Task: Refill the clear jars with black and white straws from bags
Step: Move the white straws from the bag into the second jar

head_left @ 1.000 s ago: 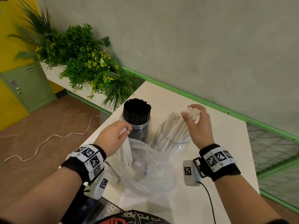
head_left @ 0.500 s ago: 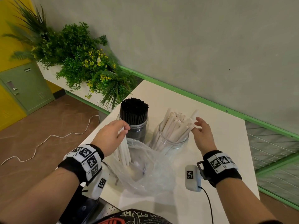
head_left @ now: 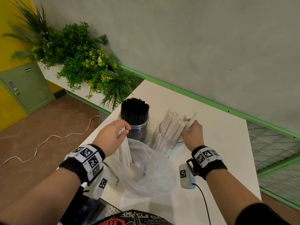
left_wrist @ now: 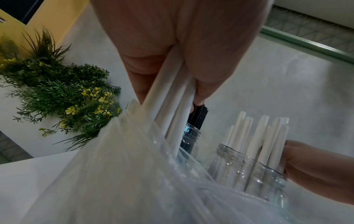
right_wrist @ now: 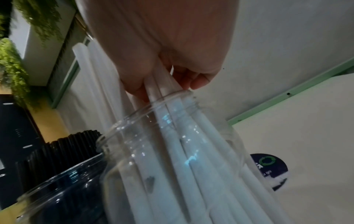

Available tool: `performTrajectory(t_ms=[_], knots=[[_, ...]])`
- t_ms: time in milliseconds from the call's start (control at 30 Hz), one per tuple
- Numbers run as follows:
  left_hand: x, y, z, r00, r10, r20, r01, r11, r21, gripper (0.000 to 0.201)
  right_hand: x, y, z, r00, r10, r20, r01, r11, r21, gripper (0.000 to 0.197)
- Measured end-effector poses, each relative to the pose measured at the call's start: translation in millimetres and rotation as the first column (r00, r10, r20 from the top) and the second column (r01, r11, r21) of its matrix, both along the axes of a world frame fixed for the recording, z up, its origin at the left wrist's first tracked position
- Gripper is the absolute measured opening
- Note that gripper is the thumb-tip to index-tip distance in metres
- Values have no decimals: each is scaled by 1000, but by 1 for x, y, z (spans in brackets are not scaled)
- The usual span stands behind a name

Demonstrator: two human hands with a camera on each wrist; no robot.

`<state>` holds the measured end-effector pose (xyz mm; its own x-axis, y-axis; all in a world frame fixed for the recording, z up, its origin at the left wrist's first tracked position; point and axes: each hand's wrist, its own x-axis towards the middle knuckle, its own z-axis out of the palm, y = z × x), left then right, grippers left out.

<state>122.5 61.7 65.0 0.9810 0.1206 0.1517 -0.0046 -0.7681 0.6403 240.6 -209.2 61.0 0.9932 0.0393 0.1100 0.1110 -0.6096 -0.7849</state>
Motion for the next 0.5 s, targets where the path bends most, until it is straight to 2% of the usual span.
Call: performTrajectory(t_ms=[100,167,300,400,500], knots=[[0,1,-1,1000,0,0,0,1000,-1,11,-1,0,2,997,1,74,-10,992,125,17],[0,1,-1,1000,-1,-1,1,1000,1,11,-2,-2,5,988,-9,151,-8,994,110,17],[0,1,-1,1000,-6,1,6,1000,5,10,-2,-5,1,970,-10,242,5,1000,21,48],[-1,2,-1,1000,-6,-1,6,1000,17,10,-6,-8,1,956,-4,292,-5,1000,29,64],[0,3,-2,1000,-13,3,13,1000,28,10,-10,-10,3,926,19,378,-33,999,30,61]])
